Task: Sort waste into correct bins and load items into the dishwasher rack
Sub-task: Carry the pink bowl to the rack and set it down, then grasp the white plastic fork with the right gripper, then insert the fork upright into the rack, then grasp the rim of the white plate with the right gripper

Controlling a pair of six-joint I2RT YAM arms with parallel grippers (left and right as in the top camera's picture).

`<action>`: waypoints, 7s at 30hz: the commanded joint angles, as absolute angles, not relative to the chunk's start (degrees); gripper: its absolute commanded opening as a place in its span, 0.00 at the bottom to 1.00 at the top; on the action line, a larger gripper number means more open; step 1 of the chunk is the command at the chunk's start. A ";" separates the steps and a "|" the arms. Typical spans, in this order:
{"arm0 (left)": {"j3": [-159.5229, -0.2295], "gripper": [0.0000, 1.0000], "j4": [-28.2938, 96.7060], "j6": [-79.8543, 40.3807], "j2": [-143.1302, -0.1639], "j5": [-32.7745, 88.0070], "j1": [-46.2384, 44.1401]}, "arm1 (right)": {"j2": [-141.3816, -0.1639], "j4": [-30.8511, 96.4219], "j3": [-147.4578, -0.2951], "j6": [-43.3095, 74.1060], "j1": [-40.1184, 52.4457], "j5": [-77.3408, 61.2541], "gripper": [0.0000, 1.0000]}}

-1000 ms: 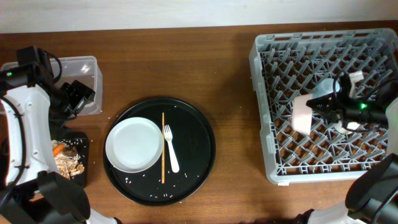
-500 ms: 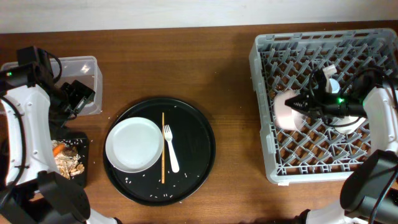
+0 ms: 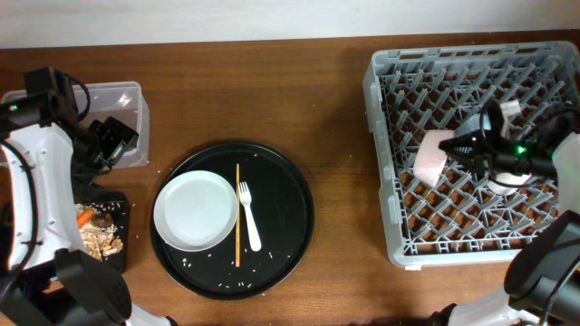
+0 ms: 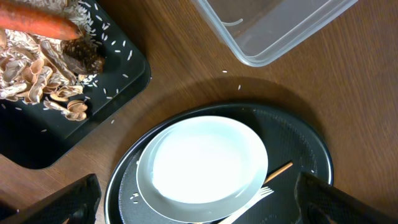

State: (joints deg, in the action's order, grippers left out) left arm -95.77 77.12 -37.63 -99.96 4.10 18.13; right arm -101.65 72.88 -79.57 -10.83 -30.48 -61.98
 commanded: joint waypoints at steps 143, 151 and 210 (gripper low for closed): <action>-95.70 0.99 77.17 -38.37 -99.50 4.10 18.28 | -117.75 70.89 -114.65 -1.10 2.17 -2.98 0.11; -95.70 0.99 77.17 -38.37 -99.50 4.08 18.28 | -119.44 71.35 -114.65 -1.08 2.33 -2.98 0.34; -95.70 0.99 77.17 -38.37 -99.50 4.10 18.28 | -136.79 62.17 -114.54 30.55 49.50 -9.58 0.05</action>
State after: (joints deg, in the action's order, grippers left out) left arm -95.77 77.12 -37.63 -99.96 4.10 18.13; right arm -136.20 61.73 -114.10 30.04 48.97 -9.91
